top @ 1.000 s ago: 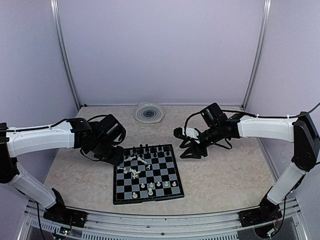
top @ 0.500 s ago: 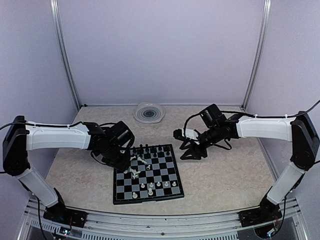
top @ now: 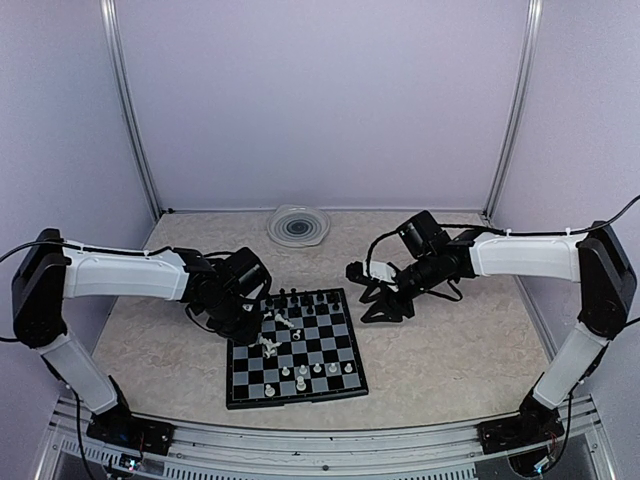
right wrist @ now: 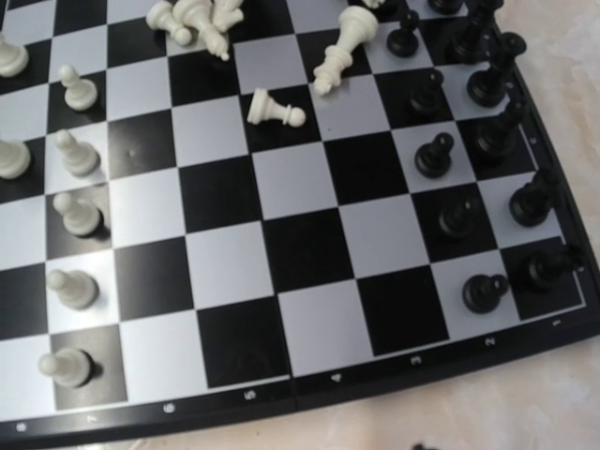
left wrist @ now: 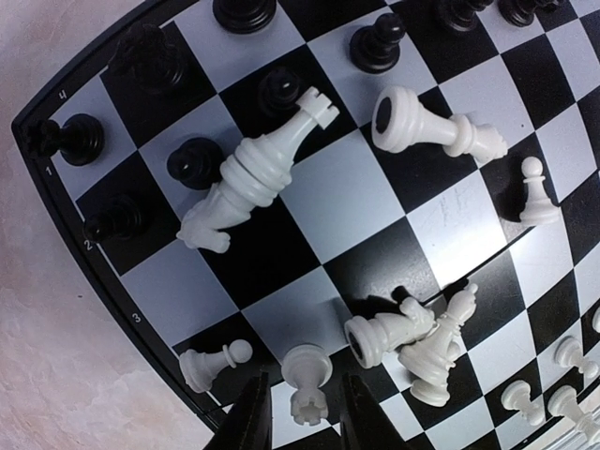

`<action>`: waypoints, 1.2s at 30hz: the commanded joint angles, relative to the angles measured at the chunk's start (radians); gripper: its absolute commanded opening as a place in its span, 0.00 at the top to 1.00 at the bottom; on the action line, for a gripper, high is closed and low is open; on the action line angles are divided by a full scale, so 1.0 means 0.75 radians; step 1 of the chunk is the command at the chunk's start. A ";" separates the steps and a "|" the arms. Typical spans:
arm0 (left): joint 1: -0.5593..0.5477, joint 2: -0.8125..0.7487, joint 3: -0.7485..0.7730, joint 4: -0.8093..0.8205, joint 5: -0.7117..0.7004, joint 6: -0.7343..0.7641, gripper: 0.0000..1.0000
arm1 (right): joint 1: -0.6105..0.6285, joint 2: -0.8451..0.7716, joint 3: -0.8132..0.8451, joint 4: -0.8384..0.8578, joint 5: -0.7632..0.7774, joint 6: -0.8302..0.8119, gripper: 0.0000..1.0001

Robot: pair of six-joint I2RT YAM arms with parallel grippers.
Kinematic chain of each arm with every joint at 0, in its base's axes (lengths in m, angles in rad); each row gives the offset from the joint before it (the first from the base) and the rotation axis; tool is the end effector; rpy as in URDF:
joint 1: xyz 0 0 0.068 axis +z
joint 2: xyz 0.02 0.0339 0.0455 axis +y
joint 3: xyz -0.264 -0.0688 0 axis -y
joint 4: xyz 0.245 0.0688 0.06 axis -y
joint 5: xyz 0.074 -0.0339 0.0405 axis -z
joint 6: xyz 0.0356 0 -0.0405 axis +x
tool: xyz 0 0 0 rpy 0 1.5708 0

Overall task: Set up the chess pieces on the board
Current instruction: Pick up the rook from the chessboard, then place the rook at a1.

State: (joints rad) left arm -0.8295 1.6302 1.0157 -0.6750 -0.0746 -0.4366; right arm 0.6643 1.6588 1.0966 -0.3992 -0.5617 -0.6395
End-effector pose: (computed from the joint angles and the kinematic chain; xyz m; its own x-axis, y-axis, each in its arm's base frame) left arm 0.2051 -0.2201 0.1796 -0.8930 0.3509 -0.2818 0.3796 0.9237 -0.0525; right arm 0.2576 0.2258 0.2113 -0.0634 -0.6912 -0.7199 -0.9966 0.0822 0.0089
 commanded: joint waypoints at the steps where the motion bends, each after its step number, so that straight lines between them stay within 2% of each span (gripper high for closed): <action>1: 0.012 0.004 -0.001 0.035 0.019 0.021 0.77 | -0.010 0.019 0.013 -0.016 -0.014 -0.016 0.49; 8: 0.011 -0.029 0.003 0.005 0.003 0.002 0.84 | -0.010 0.026 0.013 -0.019 -0.016 -0.017 0.49; 13: -0.018 -0.128 0.049 -0.123 -0.040 -0.049 0.86 | -0.009 0.034 0.019 -0.025 -0.022 -0.016 0.49; 17: -0.082 -0.247 0.064 -0.235 -0.052 -0.120 0.87 | -0.009 0.038 0.019 -0.026 -0.024 -0.017 0.49; 21: -0.208 -0.350 0.028 -0.300 -0.026 -0.220 0.88 | -0.006 0.049 0.026 -0.034 -0.032 -0.021 0.49; 27: -0.395 -0.374 -0.064 -0.345 0.019 -0.334 0.87 | 0.003 0.060 0.042 -0.053 -0.048 -0.024 0.49; 36: -0.446 -0.406 -0.189 -0.280 0.034 -0.388 0.88 | 0.014 0.055 0.045 -0.058 -0.041 -0.021 0.49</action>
State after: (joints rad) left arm -1.1580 1.3502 0.8925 -0.9020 -0.0509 -0.6964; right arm 0.6674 1.6939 1.1034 -0.4217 -0.5766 -0.6468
